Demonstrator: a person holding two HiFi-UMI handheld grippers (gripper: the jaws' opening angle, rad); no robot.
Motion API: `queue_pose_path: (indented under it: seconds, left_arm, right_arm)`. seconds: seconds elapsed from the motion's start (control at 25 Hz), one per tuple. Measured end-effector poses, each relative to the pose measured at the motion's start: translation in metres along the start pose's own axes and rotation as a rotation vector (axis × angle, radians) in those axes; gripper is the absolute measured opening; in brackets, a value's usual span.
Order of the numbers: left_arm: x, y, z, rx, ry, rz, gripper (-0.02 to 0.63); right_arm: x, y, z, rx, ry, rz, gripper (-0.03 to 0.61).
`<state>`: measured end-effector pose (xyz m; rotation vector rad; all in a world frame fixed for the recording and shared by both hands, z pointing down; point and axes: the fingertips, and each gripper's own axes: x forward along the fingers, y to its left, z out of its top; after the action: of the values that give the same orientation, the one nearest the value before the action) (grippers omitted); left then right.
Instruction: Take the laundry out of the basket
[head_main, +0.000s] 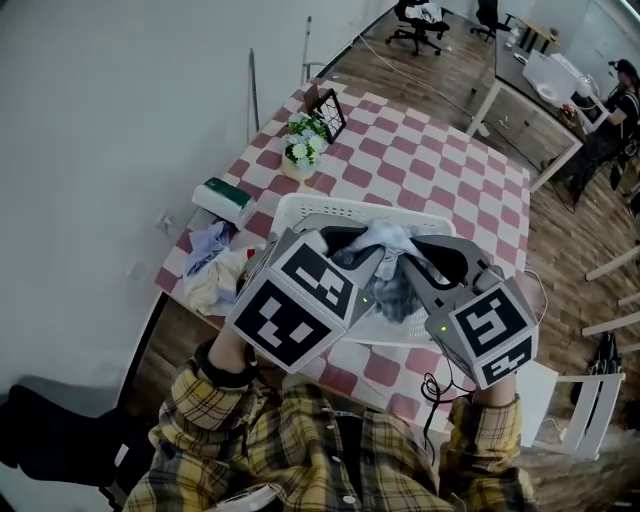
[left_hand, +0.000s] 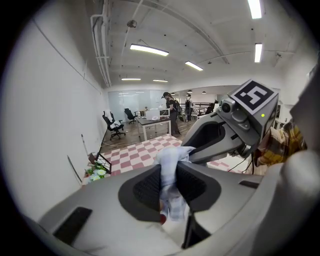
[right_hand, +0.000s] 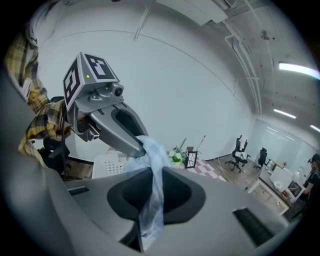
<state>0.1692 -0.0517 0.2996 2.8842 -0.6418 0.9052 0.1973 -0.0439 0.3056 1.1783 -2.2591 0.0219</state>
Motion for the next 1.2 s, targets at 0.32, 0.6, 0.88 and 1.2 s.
queue_pose_path:
  seconds: [0.32, 0.6, 0.88, 1.2]
  left_arm:
    - [-0.035, 0.019, -0.002, -0.079, -0.051, 0.045, 0.126]
    - [-0.077, 0.065, -0.029, -0.117, -0.09, 0.101, 0.126]
    - [-0.146, 0.133, -0.063, -0.162, -0.093, 0.148, 0.126]
    - [-0.198, 0.196, -0.108, -0.175, -0.06, 0.171, 0.126]
  right_arm:
    - [0.007, 0.018, 0.037, -0.048, -0.026, 0.05, 0.073]
    - [0.049, 0.049, 0.079, -0.091, -0.04, 0.088, 0.073]
    - [0.106, 0.097, 0.15, -0.114, -0.067, 0.128, 0.072]
    - [0.171, 0.147, 0.194, -0.096, -0.076, 0.168, 0.072]
